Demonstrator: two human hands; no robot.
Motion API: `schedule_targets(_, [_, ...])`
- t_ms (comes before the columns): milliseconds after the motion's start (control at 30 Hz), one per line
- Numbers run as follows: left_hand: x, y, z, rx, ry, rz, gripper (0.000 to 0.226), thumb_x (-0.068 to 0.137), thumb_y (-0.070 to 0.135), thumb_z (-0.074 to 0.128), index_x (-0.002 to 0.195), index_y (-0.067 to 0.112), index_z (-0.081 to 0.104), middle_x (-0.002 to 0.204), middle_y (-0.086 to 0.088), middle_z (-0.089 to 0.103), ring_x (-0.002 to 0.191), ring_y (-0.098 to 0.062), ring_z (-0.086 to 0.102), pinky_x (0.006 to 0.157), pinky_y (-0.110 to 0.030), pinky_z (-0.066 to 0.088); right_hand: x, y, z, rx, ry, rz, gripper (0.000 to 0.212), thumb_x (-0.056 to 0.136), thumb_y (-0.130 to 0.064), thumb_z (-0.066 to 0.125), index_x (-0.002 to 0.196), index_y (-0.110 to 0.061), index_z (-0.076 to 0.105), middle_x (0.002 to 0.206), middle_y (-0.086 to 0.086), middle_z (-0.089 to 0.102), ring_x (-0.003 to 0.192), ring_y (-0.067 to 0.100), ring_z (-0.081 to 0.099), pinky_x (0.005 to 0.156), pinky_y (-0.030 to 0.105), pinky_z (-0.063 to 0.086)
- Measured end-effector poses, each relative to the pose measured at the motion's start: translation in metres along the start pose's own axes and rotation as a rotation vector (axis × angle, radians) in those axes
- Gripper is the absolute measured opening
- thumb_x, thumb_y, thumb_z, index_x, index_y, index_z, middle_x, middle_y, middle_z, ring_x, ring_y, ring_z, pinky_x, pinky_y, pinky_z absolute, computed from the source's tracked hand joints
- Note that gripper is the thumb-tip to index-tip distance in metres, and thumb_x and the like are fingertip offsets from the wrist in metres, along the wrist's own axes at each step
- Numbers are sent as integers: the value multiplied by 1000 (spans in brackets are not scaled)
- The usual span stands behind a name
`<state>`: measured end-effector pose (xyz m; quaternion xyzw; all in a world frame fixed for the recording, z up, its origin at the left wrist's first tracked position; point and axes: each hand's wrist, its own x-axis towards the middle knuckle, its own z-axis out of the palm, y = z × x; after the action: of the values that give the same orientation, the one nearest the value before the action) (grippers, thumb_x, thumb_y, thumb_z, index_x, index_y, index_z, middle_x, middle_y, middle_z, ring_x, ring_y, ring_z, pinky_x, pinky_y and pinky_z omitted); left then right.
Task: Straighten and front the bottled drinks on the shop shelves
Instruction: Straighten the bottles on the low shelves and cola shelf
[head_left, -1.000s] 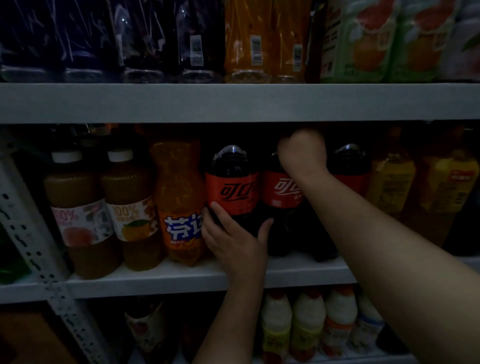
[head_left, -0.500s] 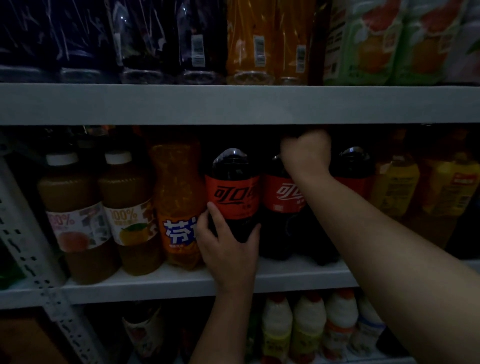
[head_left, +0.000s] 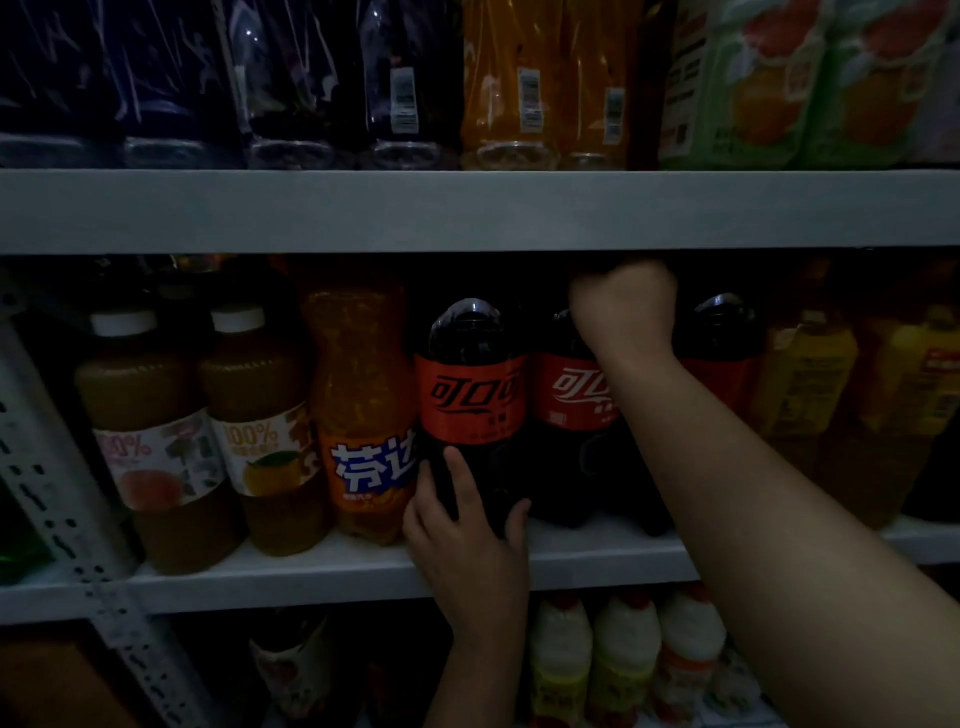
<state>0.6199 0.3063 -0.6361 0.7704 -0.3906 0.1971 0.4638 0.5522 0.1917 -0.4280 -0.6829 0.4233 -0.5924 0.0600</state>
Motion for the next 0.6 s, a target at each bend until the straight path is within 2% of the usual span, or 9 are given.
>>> schedule_targets(133, [-7,-8,3,-8,-2,73,104,70,44,77,150,15,18,145,-24,35,119,-41,41,95,-55,40,-13,12,2,-215,-103,-171,62,76,-66,49,107,-15,65,103,12,67,96,32,61,65,25,36])
schedule_targets(267, [-10,-22,7,-10,-11,133,101,72,39,77,150,16,19,147,-22,35,118,-41,40,94,-54,41,-16,21,-3,-327,-90,-328,65,79,-60,55,110,-3,56,97,20,63,84,39,62,61,32,43])
schedule_targets(433, [-11,-21,9,-6,29,120,94,70,38,79,146,15,27,145,-23,37,115,-41,42,92,-53,43,-11,16,-8,-310,-101,-320,57,76,-50,45,100,1,58,89,24,62,81,40,59,59,31,31])
schedule_targets(533, [-23,-7,9,-77,47,0,84,72,30,80,141,11,36,137,-24,40,117,-41,42,95,-54,40,-13,18,-8,-263,-143,-294,47,82,-42,52,95,2,58,88,25,61,79,41,57,60,29,28])
schedule_targets(600, [-42,15,6,-245,0,-96,63,78,28,72,134,16,46,130,-14,43,116,-32,45,97,-45,42,-14,21,-6,-294,-170,-304,47,82,-43,54,100,0,57,95,23,61,83,40,58,60,29,29])
